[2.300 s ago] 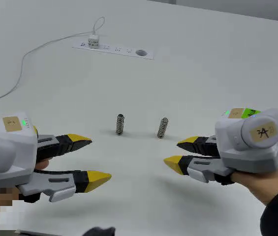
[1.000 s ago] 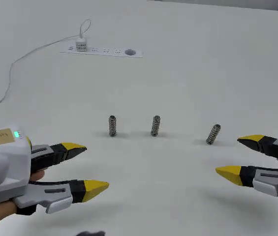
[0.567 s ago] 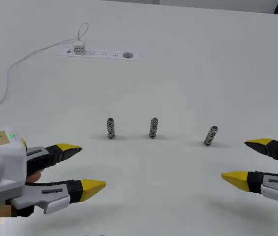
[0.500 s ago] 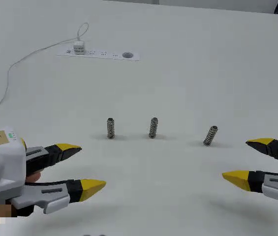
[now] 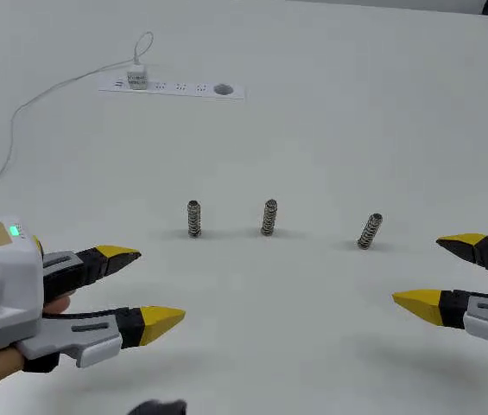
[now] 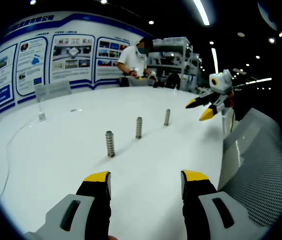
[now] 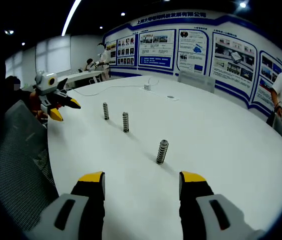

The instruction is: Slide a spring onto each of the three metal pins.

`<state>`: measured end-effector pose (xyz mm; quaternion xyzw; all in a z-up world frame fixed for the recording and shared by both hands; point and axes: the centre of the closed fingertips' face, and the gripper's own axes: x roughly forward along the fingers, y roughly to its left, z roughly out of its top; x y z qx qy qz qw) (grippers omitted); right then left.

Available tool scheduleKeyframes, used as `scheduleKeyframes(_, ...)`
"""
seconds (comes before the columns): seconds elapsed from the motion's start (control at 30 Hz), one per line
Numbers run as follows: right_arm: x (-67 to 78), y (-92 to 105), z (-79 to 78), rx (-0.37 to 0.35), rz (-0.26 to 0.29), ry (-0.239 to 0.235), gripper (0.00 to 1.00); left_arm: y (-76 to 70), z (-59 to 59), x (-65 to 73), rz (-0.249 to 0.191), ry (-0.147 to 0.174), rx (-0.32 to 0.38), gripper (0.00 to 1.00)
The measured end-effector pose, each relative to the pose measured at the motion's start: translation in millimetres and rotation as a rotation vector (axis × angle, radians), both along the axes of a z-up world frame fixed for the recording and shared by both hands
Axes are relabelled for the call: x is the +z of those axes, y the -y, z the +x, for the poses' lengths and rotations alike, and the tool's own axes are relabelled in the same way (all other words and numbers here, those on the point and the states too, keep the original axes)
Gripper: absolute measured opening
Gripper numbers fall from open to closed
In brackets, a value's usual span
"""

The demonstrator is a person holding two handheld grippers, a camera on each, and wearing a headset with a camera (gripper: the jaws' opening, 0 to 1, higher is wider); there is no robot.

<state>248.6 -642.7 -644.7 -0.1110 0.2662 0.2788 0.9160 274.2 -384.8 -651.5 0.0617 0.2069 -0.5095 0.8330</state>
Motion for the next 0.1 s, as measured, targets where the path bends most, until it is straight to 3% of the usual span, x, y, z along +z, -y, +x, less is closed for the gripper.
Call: scheduleKeyframes(0.1, -1.8, -0.2, -0.4, -0.001, 0.002, -0.004, 0.61, 0.9, -0.6, -1.3, 0.003, -0.003, -0.005, 0.58)
